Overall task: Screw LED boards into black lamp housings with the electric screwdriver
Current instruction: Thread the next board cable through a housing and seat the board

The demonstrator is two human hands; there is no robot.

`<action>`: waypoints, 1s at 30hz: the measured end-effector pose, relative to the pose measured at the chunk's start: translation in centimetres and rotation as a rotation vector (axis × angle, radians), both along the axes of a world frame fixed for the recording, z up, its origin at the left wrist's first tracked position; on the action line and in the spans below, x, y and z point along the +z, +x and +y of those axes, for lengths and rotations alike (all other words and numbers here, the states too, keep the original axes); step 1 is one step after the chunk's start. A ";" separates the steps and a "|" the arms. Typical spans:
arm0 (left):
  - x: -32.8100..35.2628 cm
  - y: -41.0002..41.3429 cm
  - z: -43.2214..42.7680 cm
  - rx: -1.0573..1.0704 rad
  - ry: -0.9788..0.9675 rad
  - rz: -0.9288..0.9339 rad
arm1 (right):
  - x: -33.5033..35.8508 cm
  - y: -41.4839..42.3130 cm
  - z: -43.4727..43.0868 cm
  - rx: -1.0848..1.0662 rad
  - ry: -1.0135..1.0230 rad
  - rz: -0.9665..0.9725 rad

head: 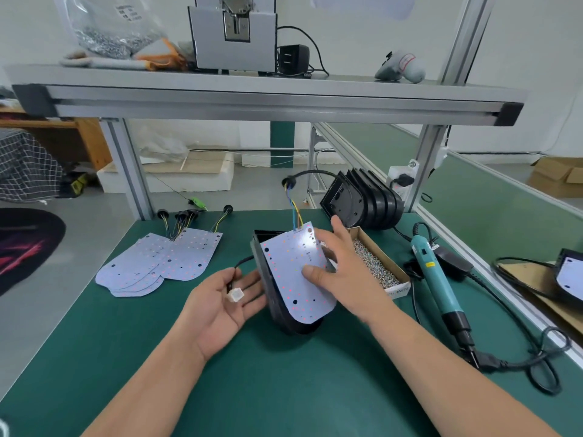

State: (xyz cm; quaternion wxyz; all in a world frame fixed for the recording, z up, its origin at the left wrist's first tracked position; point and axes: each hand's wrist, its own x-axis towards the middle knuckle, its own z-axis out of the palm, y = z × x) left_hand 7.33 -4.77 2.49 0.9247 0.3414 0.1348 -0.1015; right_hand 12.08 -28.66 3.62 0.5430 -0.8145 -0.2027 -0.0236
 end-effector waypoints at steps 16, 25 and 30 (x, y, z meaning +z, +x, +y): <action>-1.4 0.7 0.2 0.044 -0.004 -0.014 | -0.9 -1.2 1.9 -0.150 0.160 0.106; -1.2 1.0 0.9 0.175 -0.060 -0.100 | -1.2 -0.9 2.1 0.045 0.584 0.535; -0.7 0.8 1.0 0.250 -0.132 -0.151 | -1.3 -1.2 2.5 0.114 0.628 0.537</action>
